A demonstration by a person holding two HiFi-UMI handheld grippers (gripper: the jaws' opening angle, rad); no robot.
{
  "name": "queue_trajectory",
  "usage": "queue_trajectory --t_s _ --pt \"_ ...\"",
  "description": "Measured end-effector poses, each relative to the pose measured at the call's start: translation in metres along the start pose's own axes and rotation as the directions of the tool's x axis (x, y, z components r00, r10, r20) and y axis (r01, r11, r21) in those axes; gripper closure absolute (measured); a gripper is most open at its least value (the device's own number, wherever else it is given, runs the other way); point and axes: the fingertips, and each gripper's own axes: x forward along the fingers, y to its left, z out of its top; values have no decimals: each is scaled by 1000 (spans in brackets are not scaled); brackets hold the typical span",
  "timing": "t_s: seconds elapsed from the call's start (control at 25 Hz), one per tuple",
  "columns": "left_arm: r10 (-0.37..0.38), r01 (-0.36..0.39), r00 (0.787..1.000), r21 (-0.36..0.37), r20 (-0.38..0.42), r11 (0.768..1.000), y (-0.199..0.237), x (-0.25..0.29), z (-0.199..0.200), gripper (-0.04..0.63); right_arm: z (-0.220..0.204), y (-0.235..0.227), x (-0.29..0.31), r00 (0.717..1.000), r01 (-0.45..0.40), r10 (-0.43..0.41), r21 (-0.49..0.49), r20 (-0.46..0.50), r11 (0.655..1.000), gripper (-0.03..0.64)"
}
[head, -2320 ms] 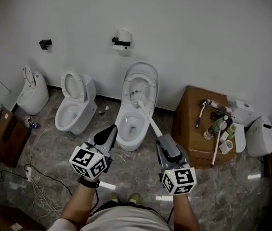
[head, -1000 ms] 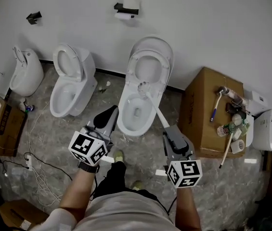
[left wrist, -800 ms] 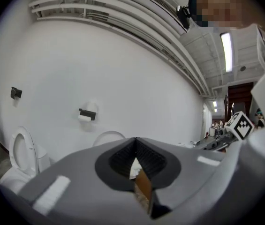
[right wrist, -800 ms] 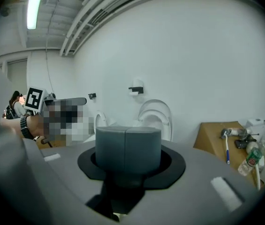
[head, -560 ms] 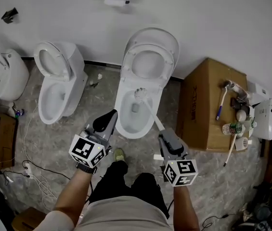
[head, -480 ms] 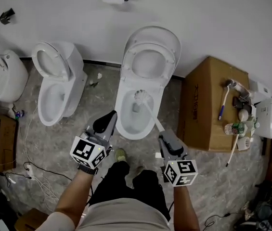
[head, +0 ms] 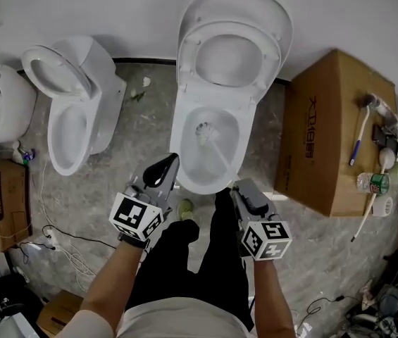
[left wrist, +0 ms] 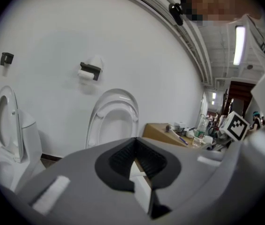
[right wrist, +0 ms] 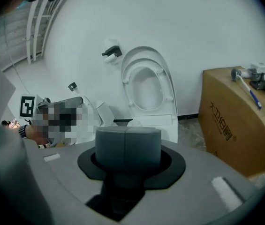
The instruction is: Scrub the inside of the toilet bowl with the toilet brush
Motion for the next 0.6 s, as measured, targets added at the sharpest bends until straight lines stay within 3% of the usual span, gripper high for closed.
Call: queue_trajectory --t_s 0.2,0.6 --pt "5 -4 999 21 -44 1000 9 41 -41 589 -25 -33 58 998 -8 10 27 -62 1000 453" --pt "101 -110 988 -76 -113 991 55 95 -151 589 -83 -80 184 991 -25 39 108 -130 994 453"
